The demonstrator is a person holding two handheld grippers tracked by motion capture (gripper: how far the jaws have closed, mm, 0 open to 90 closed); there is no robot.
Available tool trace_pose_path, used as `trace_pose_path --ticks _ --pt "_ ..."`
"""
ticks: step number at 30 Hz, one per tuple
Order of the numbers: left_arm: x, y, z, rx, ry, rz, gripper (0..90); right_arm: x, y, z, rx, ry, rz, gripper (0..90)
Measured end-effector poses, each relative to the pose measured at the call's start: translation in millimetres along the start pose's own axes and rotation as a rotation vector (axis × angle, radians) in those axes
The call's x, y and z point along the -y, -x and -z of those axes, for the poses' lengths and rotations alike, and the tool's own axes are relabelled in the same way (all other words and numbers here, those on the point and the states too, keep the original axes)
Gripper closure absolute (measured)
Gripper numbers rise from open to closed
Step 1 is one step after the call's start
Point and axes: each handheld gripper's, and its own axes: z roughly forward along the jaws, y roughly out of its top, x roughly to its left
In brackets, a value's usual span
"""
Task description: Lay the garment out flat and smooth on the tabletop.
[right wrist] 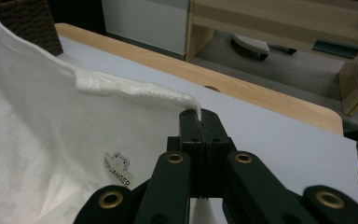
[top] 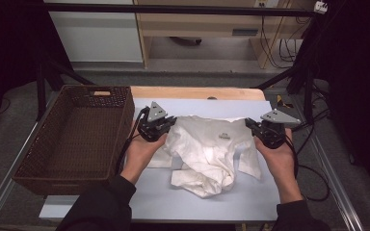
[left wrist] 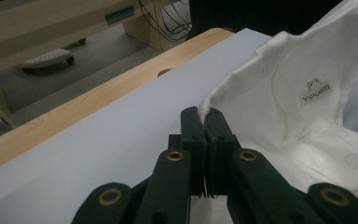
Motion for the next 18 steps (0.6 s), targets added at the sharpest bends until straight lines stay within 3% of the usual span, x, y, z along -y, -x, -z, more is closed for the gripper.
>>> trace_pose_path --ticks 10,18 --pt "-0.7 2.1 -2.5 -0.005 -0.017 -0.033 88.6 -3.0 -1.7 -3.5 0.019 -0.004 0.019 89.6" --pt "-18.2 10.3 -6.6 0.005 -0.005 -0.048 88.5 -19.2 6.9 13.7 0.057 0.009 0.051 89.6"
